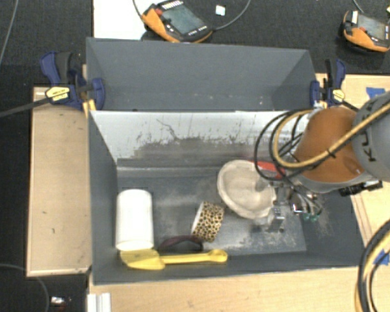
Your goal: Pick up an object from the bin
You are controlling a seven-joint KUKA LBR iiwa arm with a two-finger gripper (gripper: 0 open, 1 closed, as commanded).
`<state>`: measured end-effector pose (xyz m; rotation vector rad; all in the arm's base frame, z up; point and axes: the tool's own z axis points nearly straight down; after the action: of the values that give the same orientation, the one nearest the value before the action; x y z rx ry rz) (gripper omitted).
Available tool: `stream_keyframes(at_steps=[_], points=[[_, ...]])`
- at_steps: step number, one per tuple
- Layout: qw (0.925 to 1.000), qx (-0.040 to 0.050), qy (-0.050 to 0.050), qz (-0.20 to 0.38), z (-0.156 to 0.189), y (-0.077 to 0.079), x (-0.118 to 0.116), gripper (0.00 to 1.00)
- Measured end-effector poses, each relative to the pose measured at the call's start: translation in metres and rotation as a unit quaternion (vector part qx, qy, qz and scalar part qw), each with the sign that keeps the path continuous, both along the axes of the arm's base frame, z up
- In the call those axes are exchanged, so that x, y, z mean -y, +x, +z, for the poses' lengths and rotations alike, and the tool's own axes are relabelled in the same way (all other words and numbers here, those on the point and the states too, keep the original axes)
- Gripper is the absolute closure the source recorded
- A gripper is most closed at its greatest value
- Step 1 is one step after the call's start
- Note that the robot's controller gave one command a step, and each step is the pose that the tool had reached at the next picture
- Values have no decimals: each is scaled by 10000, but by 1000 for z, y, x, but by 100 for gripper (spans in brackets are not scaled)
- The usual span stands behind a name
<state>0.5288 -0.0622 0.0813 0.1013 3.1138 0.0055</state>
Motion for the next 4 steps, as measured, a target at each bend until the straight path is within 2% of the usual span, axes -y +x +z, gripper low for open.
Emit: stream_keyframes(at_steps=[1, 2, 3, 4], points=[[9996, 27, -12, 292, 26, -4, 6, 0], [9991, 12, -25, 423, -6, -32, 7, 0], [9993, 62, 1, -372, -7, -12, -3, 0], [9997, 44, -11, -222, -8, -21, -10, 0]])
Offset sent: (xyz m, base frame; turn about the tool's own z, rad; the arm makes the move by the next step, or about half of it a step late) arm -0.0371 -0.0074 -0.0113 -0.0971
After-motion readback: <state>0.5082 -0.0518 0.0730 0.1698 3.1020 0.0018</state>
